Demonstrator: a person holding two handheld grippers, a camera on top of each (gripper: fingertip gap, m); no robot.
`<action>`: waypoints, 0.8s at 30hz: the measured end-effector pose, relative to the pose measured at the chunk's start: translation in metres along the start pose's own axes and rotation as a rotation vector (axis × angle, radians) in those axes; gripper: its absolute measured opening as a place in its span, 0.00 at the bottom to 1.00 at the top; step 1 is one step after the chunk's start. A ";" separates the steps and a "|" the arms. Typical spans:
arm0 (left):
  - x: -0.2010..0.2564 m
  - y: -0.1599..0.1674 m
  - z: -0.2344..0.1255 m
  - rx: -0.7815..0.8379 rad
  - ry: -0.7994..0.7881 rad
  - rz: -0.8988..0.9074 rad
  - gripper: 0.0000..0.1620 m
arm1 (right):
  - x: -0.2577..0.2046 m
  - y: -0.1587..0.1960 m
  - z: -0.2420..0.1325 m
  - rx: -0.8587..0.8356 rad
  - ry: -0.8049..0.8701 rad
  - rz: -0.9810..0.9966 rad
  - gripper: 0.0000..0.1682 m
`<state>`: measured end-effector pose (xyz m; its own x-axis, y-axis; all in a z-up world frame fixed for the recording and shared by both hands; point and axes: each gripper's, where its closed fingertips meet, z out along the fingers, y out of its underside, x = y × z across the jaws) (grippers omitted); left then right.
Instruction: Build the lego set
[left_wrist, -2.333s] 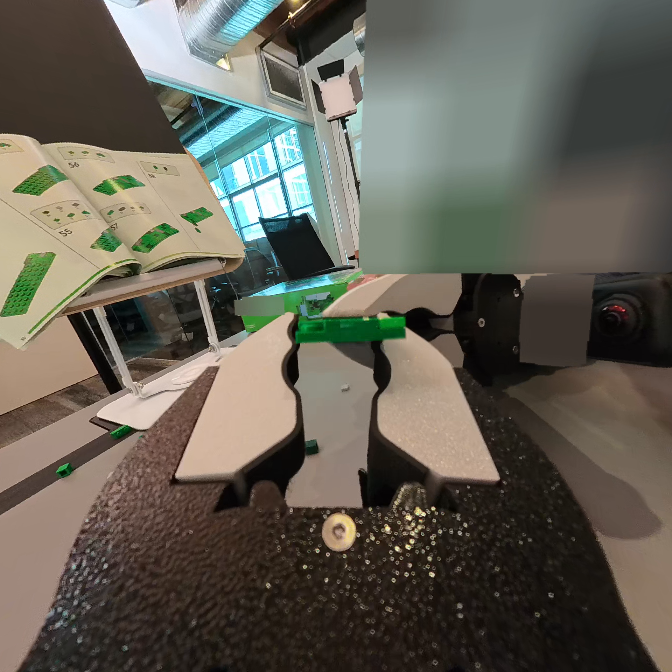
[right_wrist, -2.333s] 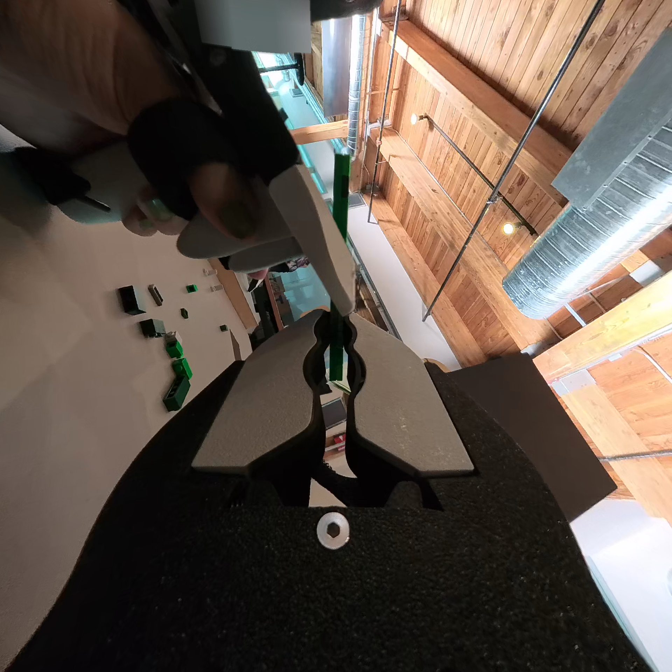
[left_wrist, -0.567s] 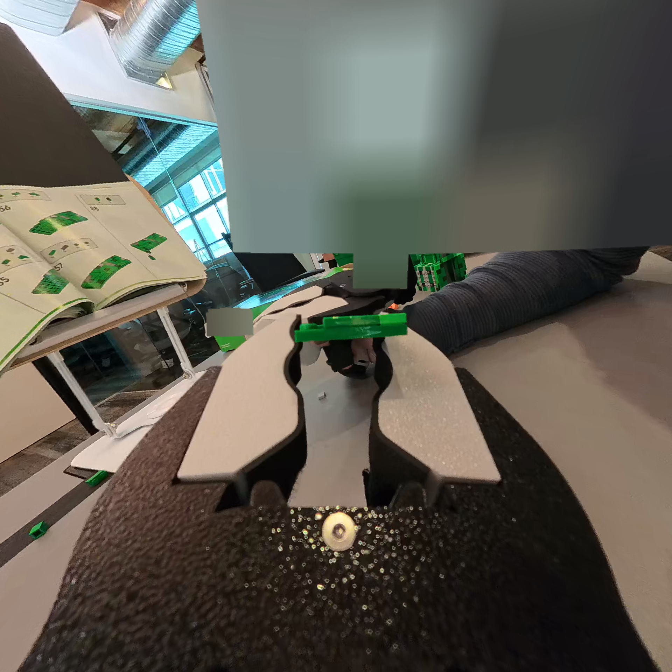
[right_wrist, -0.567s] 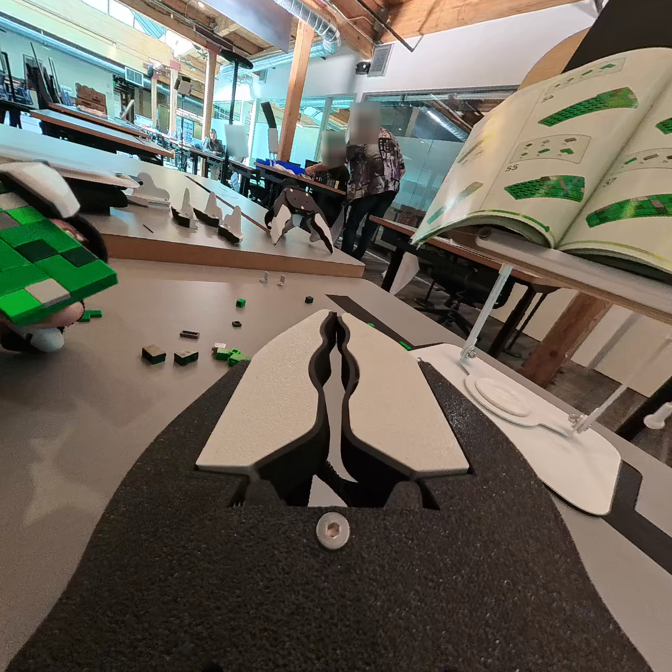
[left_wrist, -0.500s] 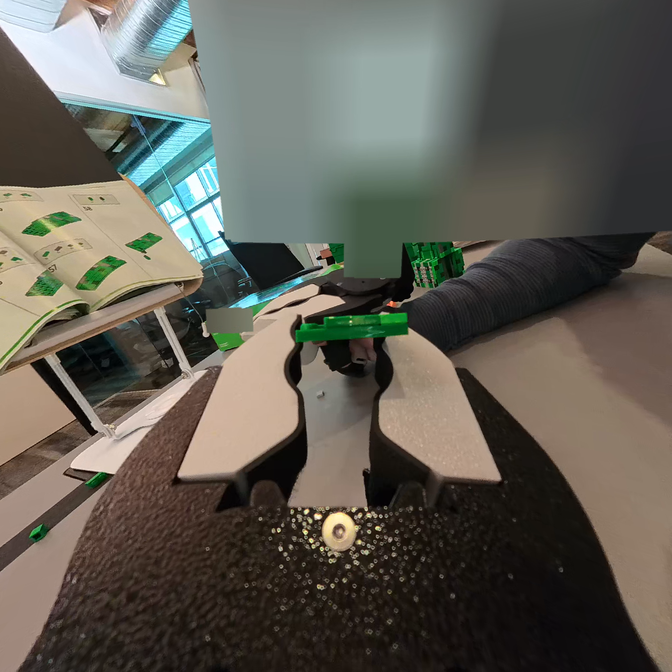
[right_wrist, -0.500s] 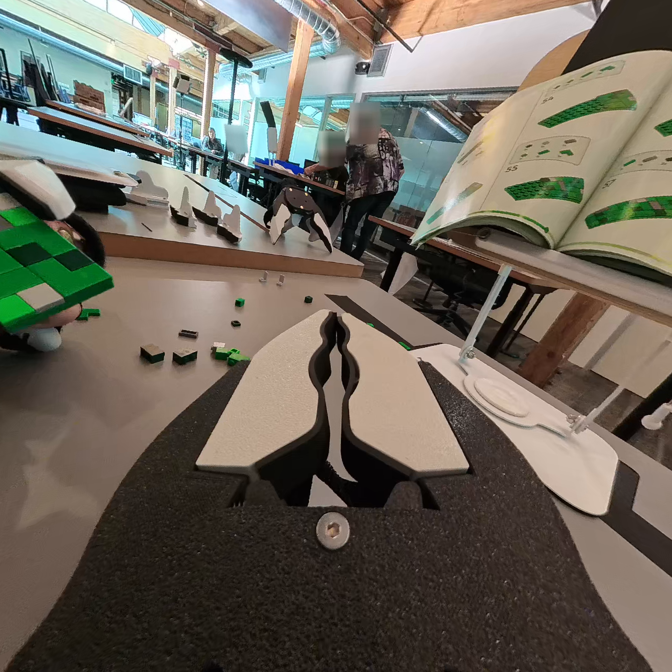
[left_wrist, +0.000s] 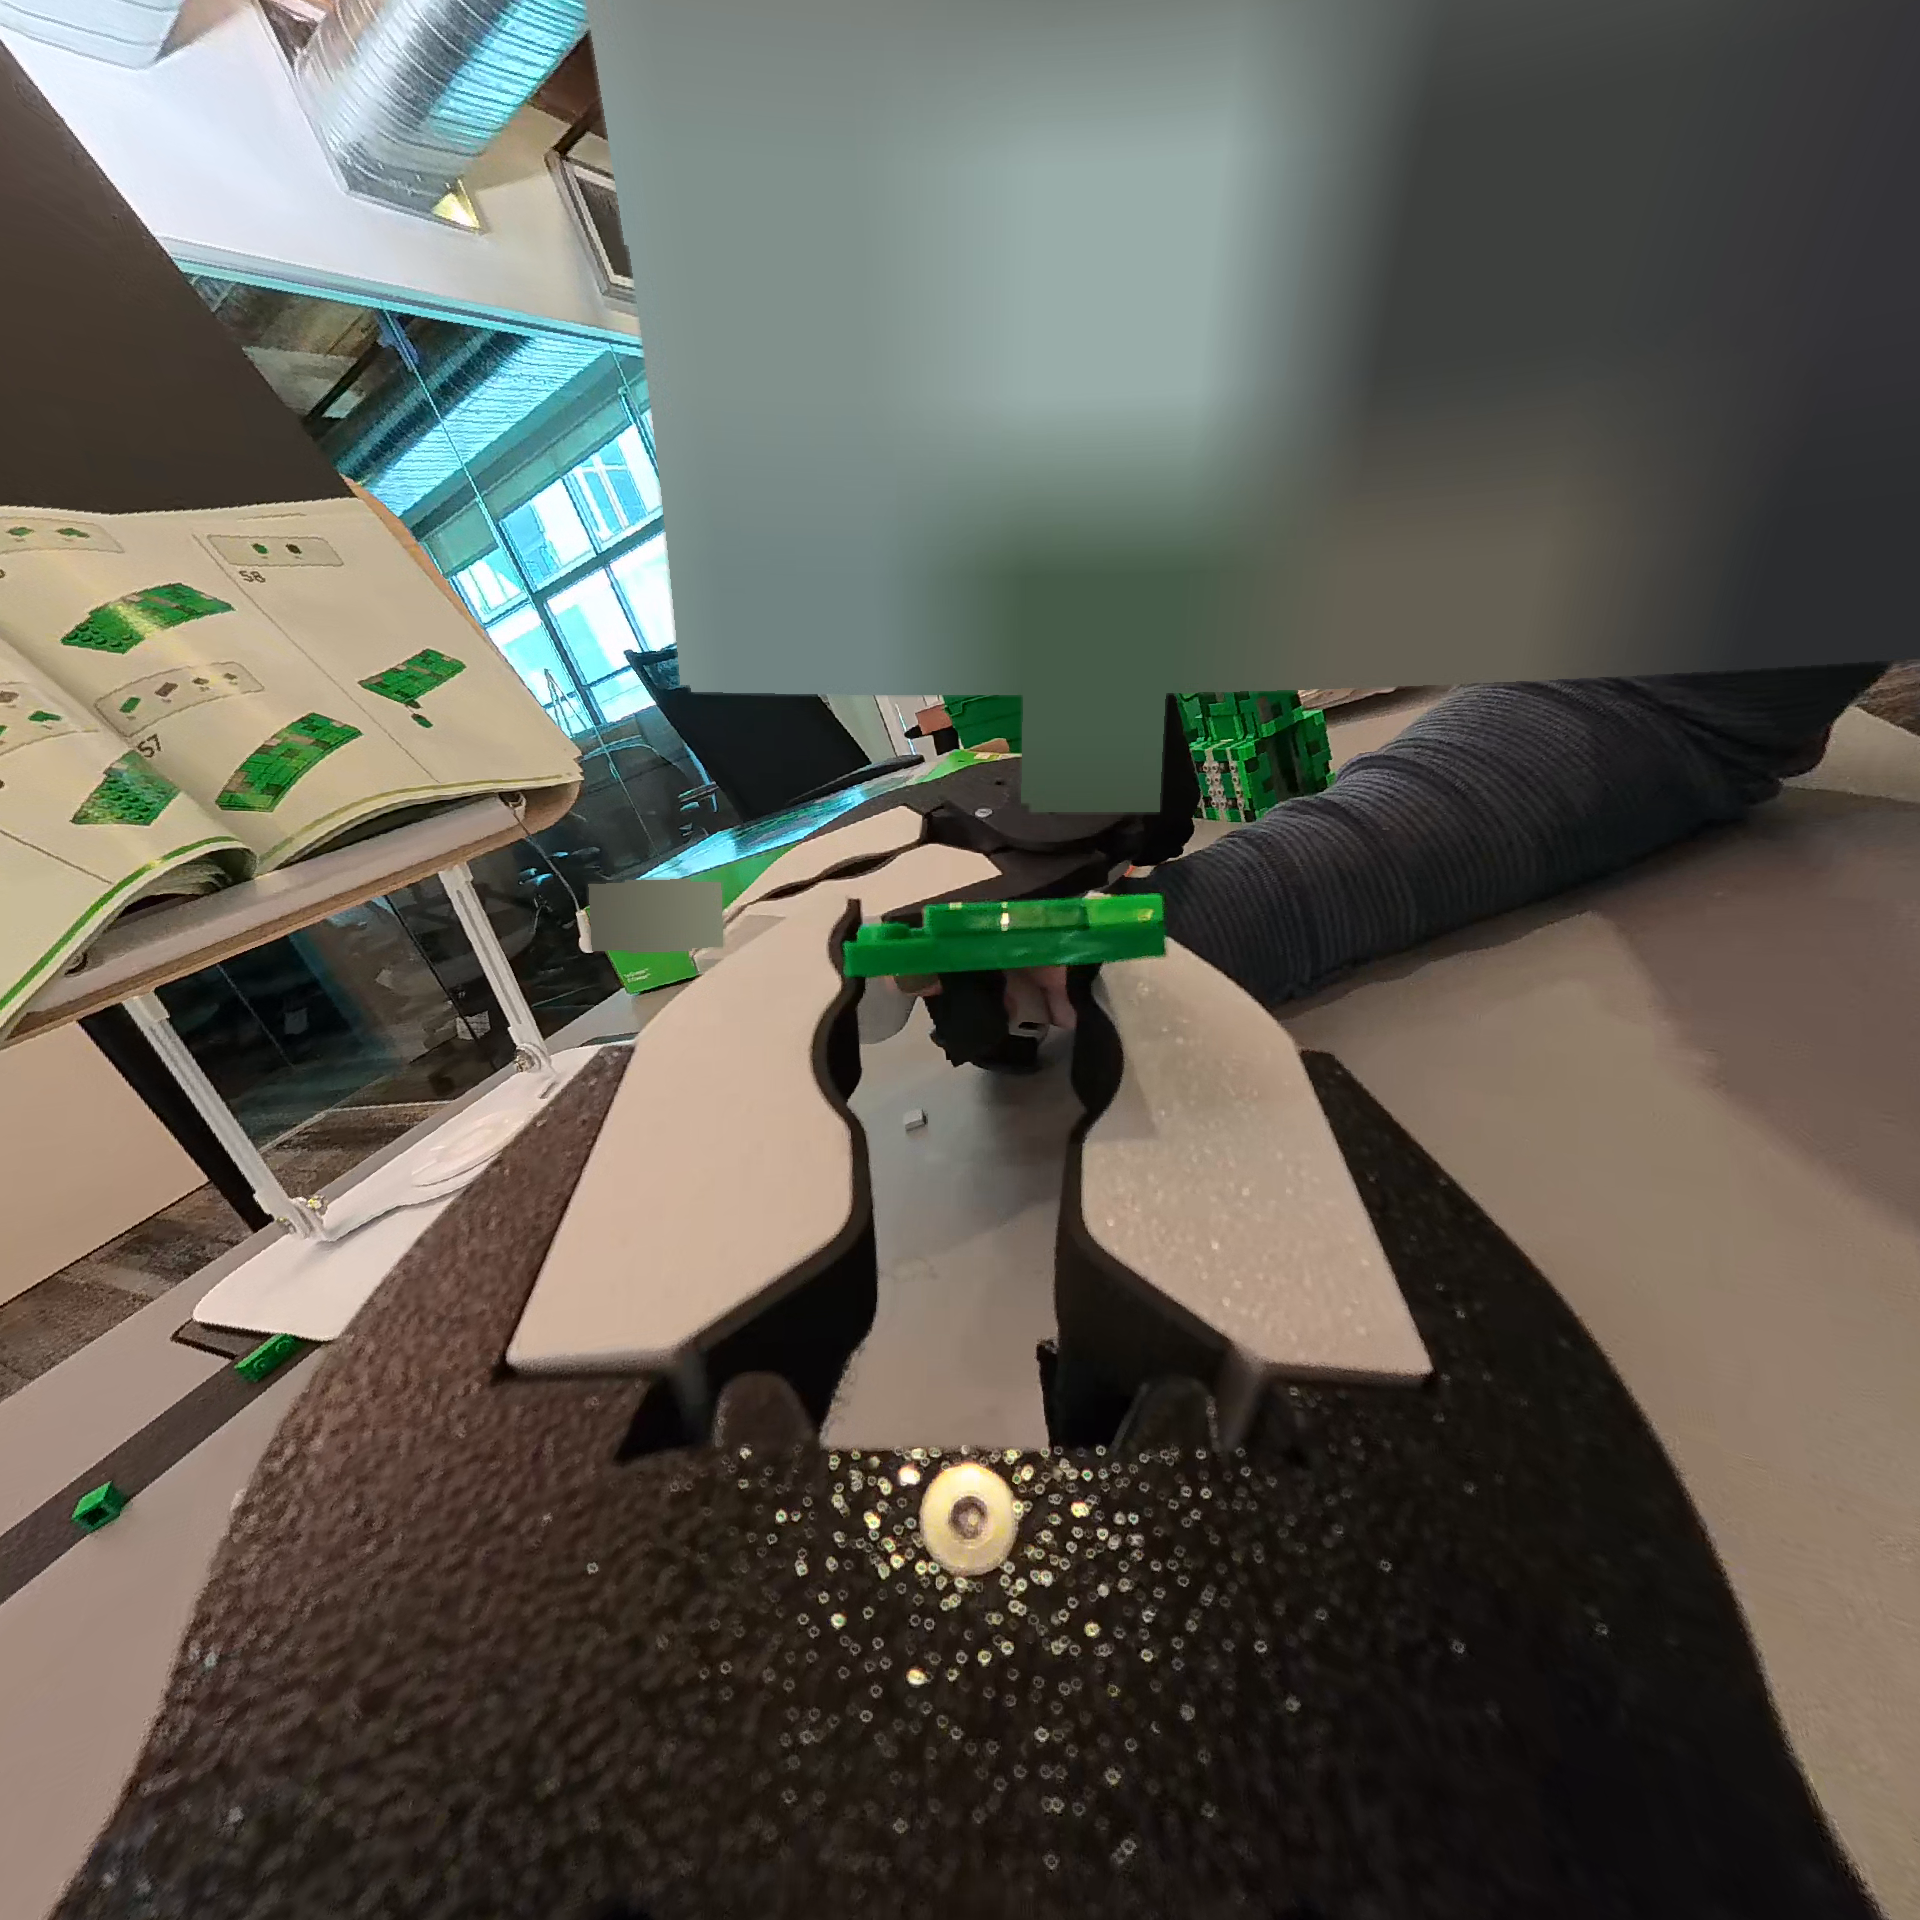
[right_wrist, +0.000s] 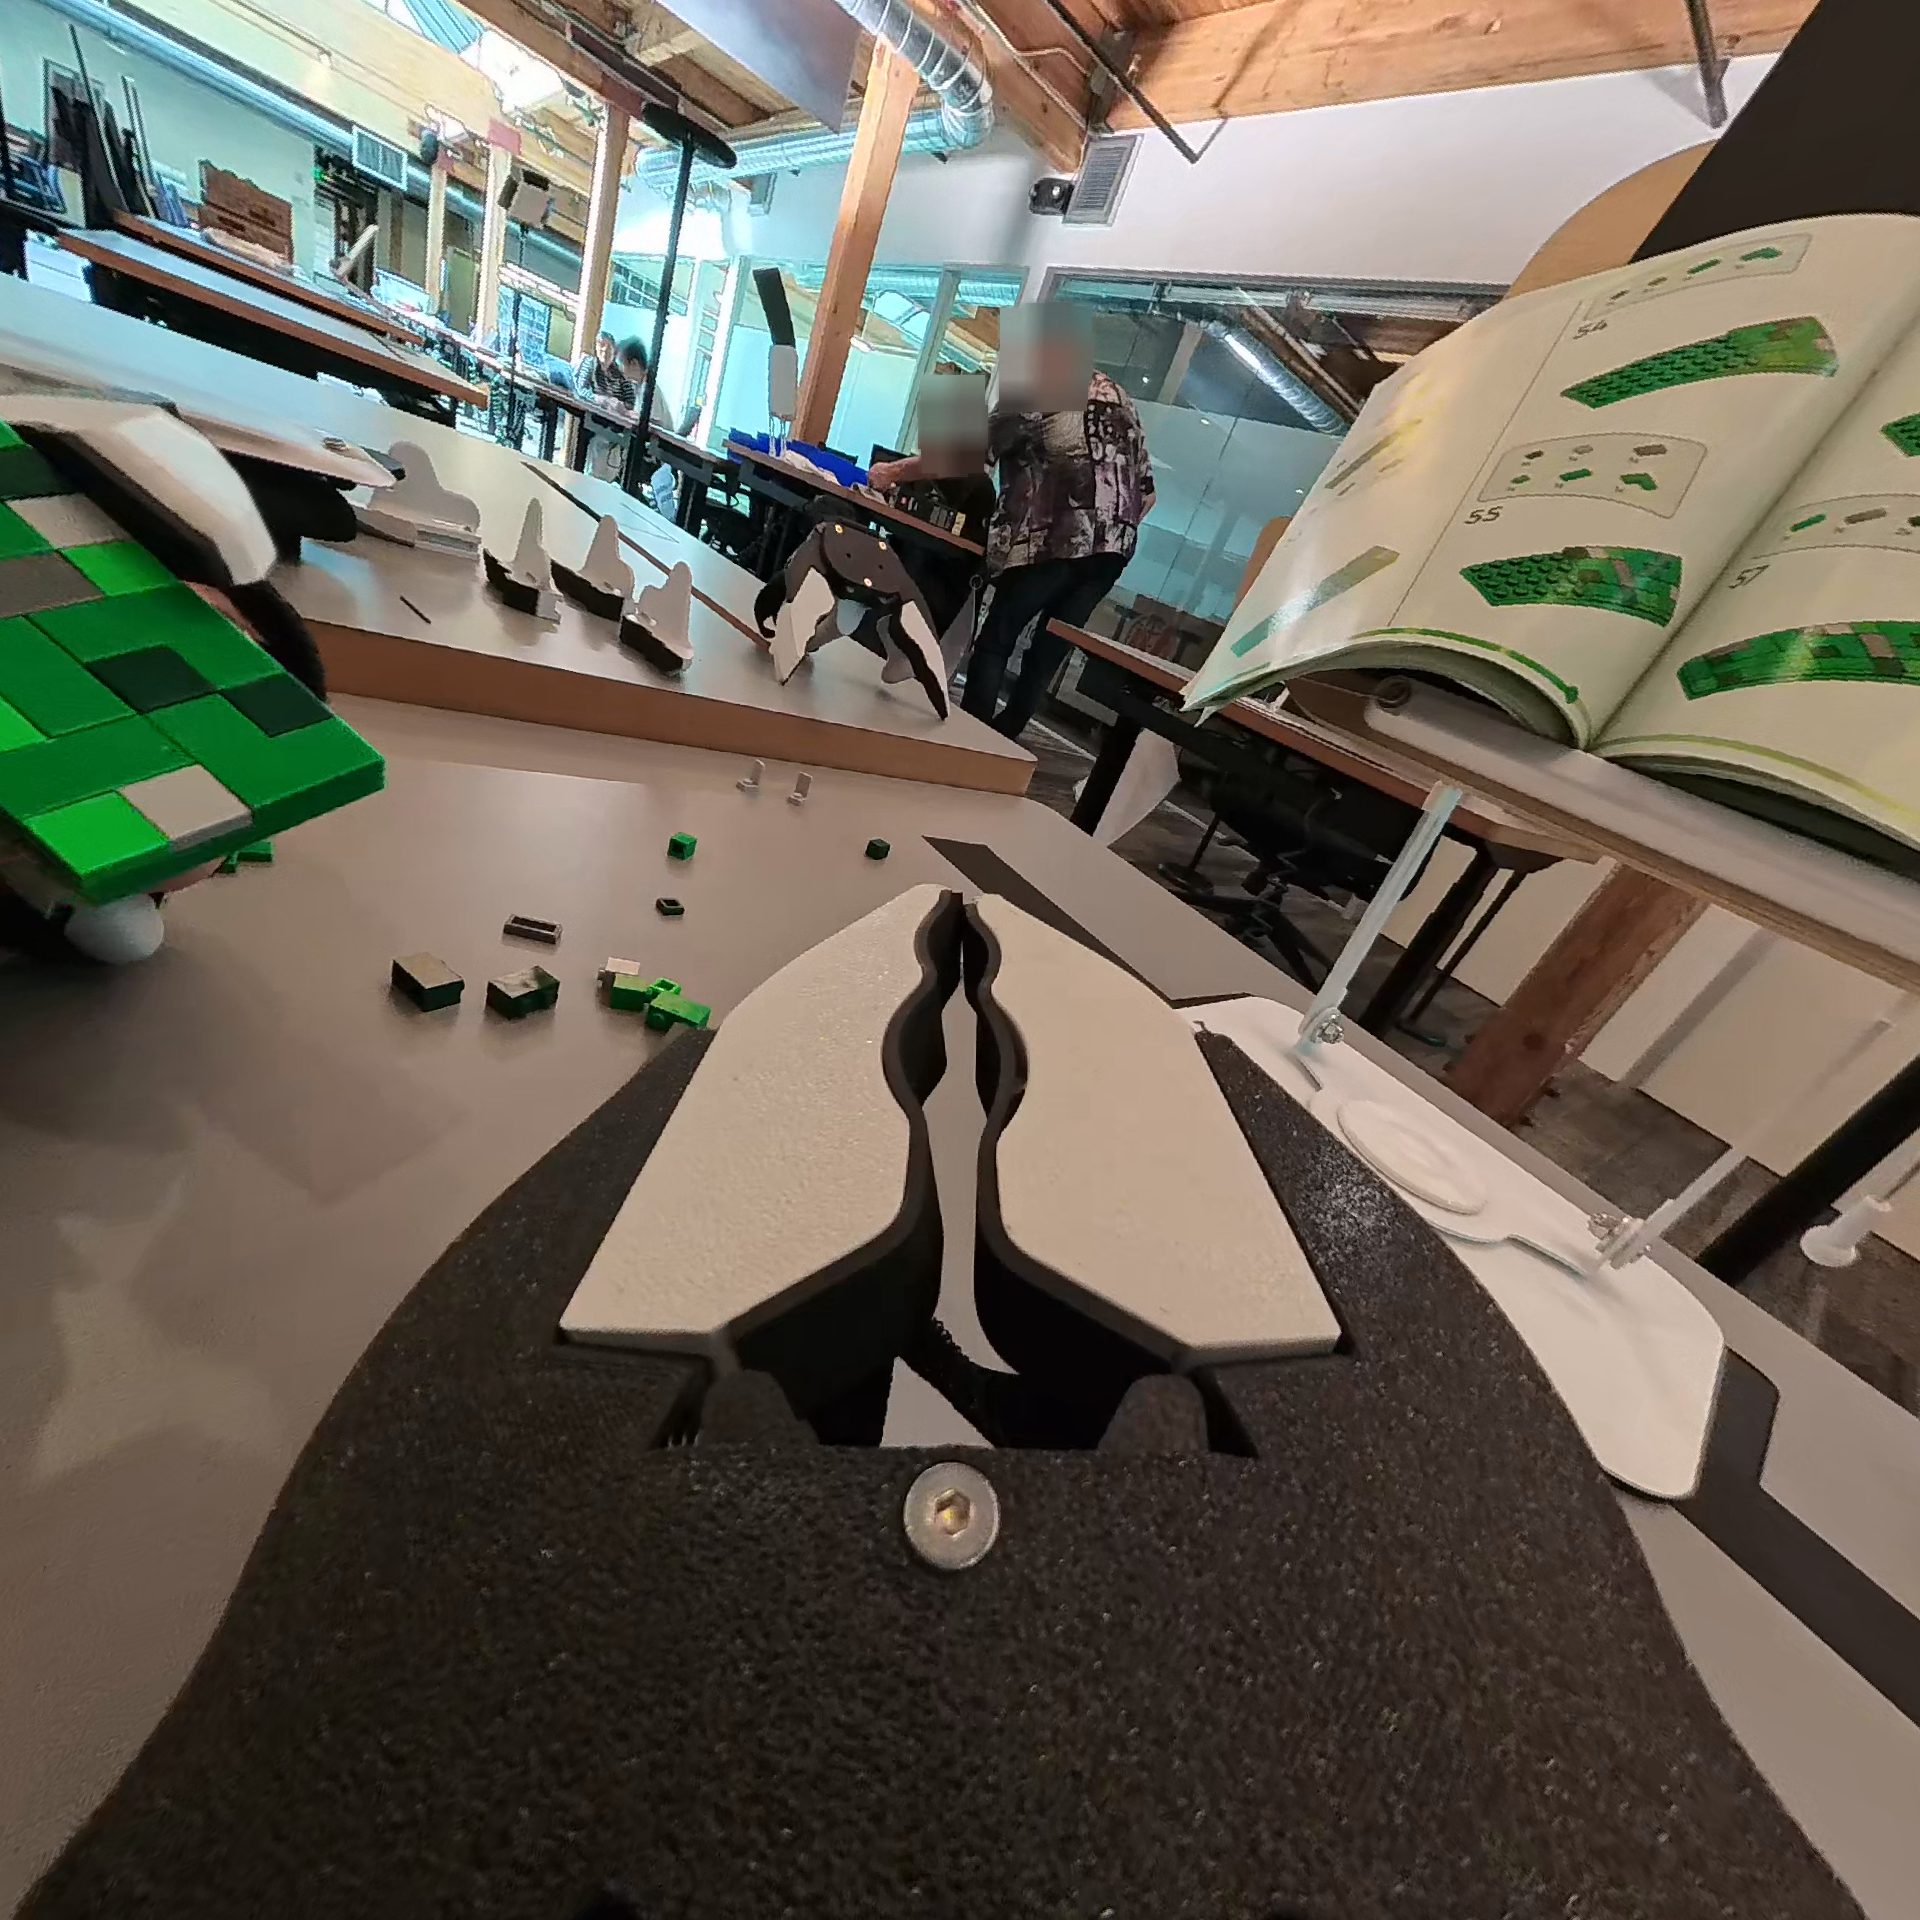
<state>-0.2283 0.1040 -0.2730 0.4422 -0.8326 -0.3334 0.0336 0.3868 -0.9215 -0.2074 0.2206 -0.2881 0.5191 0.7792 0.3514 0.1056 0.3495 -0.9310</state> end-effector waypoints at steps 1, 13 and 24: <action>0.000 0.000 0.000 0.002 -0.002 -0.002 0.23 | -0.001 0.000 0.000 0.000 -0.004 -0.004 0.00; 0.001 -0.002 0.001 -0.006 -0.019 0.044 0.23 | -0.009 0.001 0.002 -0.013 -0.027 -0.067 0.00; 0.036 -0.005 0.014 -0.031 0.072 0.184 0.23 | -0.012 0.002 0.003 -0.021 -0.033 -0.084 0.00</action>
<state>-0.1996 0.0780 -0.2774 0.3734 -0.7756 -0.5089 -0.0703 0.5233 -0.8492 -0.2158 0.2138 -0.2935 0.4794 0.7646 0.4308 0.1655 0.4033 -0.9000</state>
